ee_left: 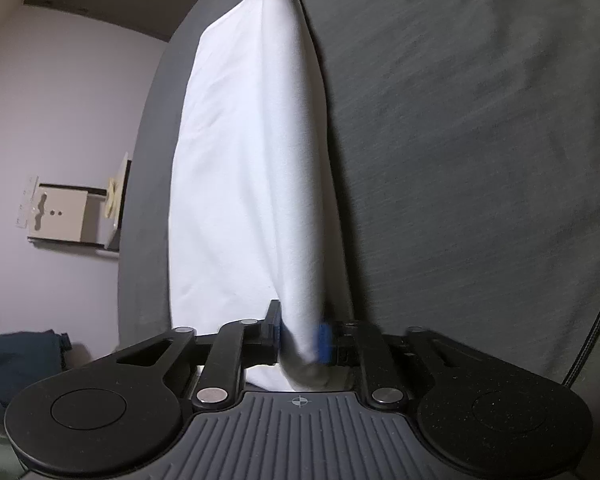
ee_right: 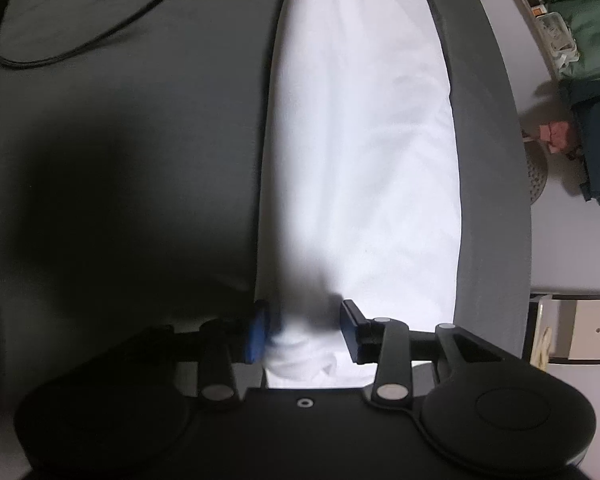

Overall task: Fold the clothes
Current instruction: 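Open both grippers and release the folded white shirt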

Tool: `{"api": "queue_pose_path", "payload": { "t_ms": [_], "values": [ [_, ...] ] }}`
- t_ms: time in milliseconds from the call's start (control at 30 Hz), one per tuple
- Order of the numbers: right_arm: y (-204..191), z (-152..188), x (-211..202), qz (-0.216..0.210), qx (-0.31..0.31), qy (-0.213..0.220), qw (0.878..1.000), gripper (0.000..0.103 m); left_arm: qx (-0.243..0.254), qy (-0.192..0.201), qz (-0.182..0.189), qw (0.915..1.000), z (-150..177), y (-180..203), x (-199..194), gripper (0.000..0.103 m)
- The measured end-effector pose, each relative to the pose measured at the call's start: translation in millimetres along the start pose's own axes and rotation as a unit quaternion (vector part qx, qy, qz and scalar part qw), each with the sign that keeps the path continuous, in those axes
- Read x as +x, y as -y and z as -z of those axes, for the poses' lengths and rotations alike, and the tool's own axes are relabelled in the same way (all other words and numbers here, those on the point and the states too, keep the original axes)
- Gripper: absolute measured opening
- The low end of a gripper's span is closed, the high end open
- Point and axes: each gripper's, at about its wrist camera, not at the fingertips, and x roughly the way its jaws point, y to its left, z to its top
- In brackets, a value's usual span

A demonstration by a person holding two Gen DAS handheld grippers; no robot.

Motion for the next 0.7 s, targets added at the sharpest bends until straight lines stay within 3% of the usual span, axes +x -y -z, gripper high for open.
{"api": "queue_pose_path", "payload": {
  "t_ms": [33, 100, 167, 233, 267, 300, 333, 433, 467, 500, 567, 633, 700],
  "values": [
    [5.9, 3.9, -4.3, -0.013, 0.019, 0.004, 1.000, 0.039, -0.032, 0.005, 0.001, 0.9995, 2.0, -7.8, -5.2, 0.043],
    [22.9, 12.8, -17.0, -0.040, 0.088, 0.022, 0.995, 0.040, -0.104, 0.019, 0.003, 0.9944, 5.8, -24.6, -16.5, 0.085],
    [44.7, 21.4, -33.4, -0.076, 0.187, 0.063, 0.977, 0.043, -0.175, 0.032, 0.005, 0.9841, 9.6, -41.4, -27.8, 0.097],
    [65.8, 27.5, -45.8, -0.101, 0.293, 0.111, 0.944, 0.056, -0.245, 0.045, 0.006, 0.9685, 13.4, -58.2, -39.1, 0.097],
    [76.1, 27.6, -47.4, -0.103, 0.354, 0.132, 0.920, 0.076, -0.279, 0.052, 0.007, 0.9588, 15.2, -66.6, -44.7, 0.097],
    [85.6, 25.5, -45.5, -0.100, 0.417, 0.147, 0.891, 0.086, -0.313, 0.058, 0.008, 0.9478, 17.1, -75.0, -50.4, 0.097],
    [94.5, 23.0, -41.2, -0.101, 0.477, 0.160, 0.858, 0.086, -0.347, 0.065, 0.009, 0.9356, 19.0, -83.4, -56.1, 0.097],
    [111.6, 12.3, -13.1, -0.112, 0.625, 0.187, 0.750, 0.085, -0.471, 0.104, 0.021, 0.8758, 4.6, -111.4, -40.2, 0.097],
    [114.2, 8.1, -3.7, -0.102, 0.662, 0.193, 0.717, 0.085, -0.499, 0.111, 0.022, 0.8592, -0.5, -115.2, -30.8, 0.097],
    [115.4, 4.3, 5.4, -0.085, 0.688, 0.196, 0.694, 0.085, -0.525, 0.118, 0.023, 0.8425, -5.5, -118.2, -21.4, 0.097],
    [116.5, 2.9, 23.9, -0.053, 0.735, 0.212, 0.642, 0.085, -0.566, 0.125, 0.021, 0.8146, -13.7, -118.8, 6.1, 0.097],
    [116.7, 10.7, 45.9, -0.059, 0.780, 0.217, 0.584, 0.085, -0.593, 0.105, 0.027, 0.7981, -14.2, -111.8, 32.1, 0.097],
    [113.5, 22.9, 66.6, -0.075, 0.805, 0.230, 0.541, 0.084, -0.619, 0.088, 0.029, 0.7797, -9.4, -101.4, 47.5, 0.097]
  ]
}}
